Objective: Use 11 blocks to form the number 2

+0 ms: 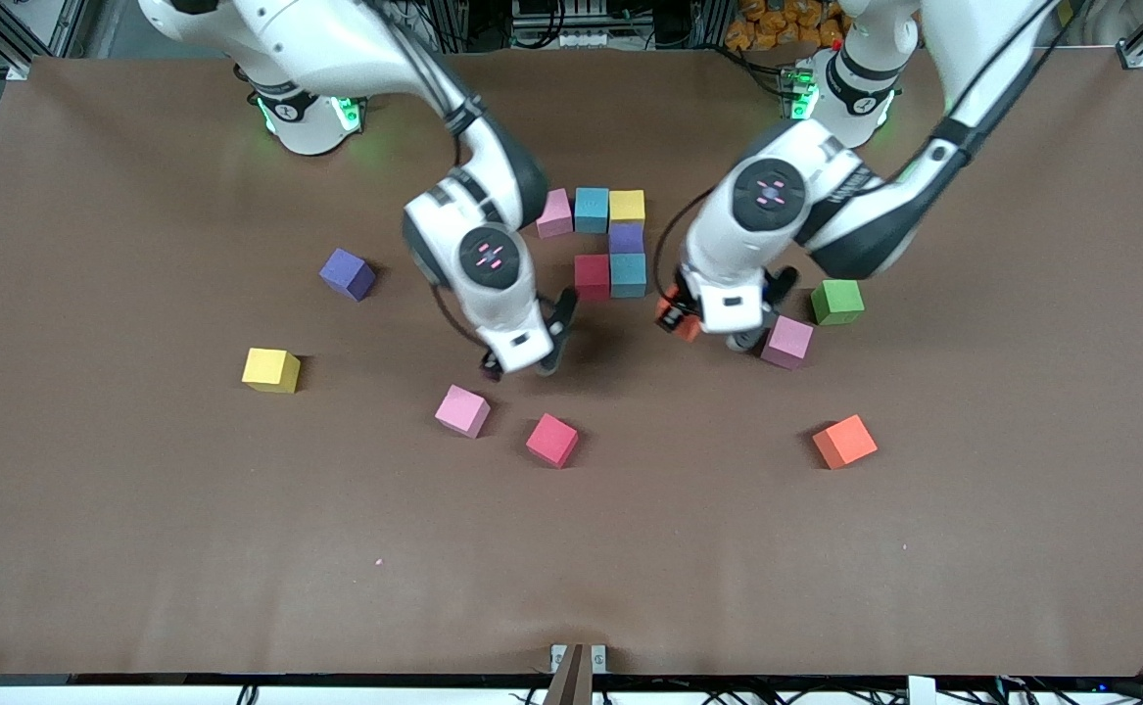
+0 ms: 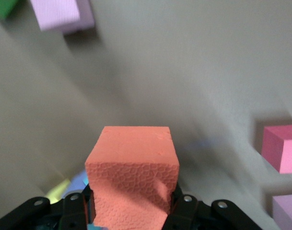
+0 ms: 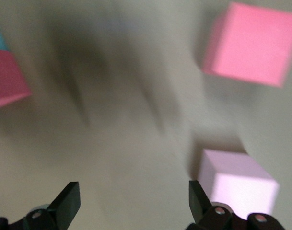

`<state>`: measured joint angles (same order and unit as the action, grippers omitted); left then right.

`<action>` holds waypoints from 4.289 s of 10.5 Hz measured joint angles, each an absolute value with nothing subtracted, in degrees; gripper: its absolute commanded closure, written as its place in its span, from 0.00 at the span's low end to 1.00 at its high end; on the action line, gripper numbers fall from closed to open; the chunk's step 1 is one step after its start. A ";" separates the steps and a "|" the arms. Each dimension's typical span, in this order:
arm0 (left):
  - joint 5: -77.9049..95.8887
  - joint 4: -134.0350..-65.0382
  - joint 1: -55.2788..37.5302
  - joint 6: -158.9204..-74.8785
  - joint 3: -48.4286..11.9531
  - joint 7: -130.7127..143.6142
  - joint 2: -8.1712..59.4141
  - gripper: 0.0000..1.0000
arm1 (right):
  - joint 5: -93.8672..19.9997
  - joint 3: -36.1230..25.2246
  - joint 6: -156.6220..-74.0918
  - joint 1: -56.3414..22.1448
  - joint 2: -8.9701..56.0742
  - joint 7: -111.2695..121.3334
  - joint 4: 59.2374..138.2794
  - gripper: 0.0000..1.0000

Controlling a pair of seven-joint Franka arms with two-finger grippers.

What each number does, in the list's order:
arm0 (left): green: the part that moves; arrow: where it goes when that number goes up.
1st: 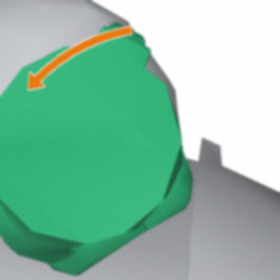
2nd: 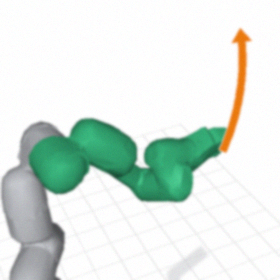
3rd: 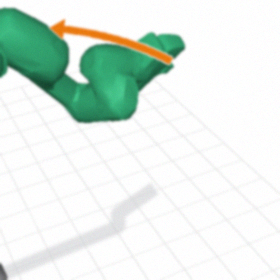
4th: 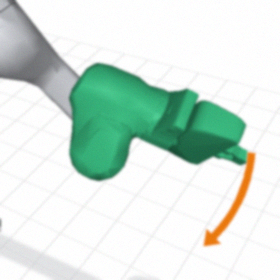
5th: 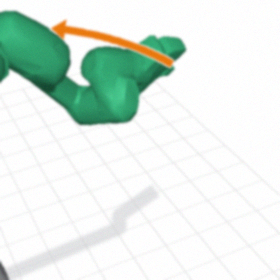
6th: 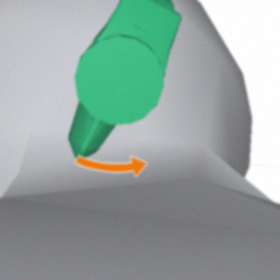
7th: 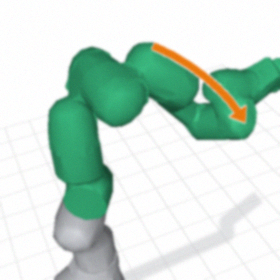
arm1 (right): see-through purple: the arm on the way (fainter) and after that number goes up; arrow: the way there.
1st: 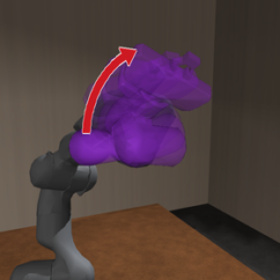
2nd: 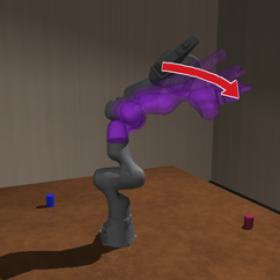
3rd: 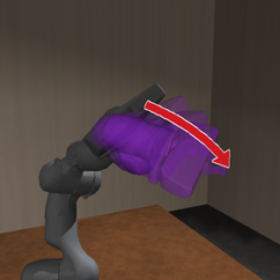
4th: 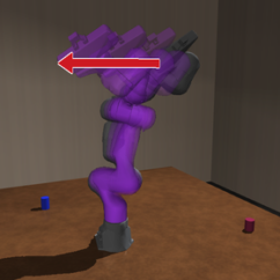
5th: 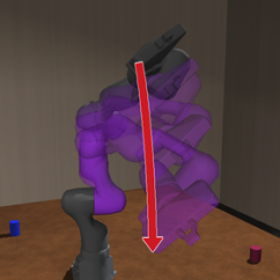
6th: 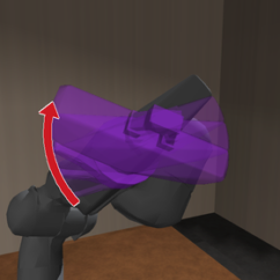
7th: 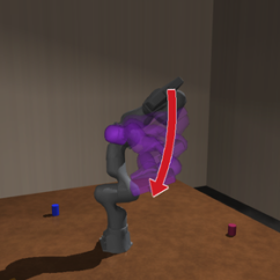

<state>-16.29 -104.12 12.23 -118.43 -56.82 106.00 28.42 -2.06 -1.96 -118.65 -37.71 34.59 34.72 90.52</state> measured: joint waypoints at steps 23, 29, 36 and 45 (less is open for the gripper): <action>-16.30 -102.60 -28.43 -144.01 -29.84 156.71 39.09 0.62 | -2.98 -2.00 -132.49 -27.46 41.98 34.95 90.37 0.53; -16.45 -102.44 -28.52 -144.02 -29.53 156.69 40.12 0.62 | -8.83 -2.08 -129.71 -24.52 40.45 26.87 88.99 0.54; -16.65 -102.44 -28.58 -144.01 -29.03 156.60 40.80 0.60 | -8.84 -1.47 -129.54 -25.35 40.46 3.79 89.08 0.54; -20.06 -102.36 -29.40 -144.01 -28.75 156.46 41.13 0.00 | -8.84 -1.30 -129.22 -26.20 40.52 -2.42 89.22 0.54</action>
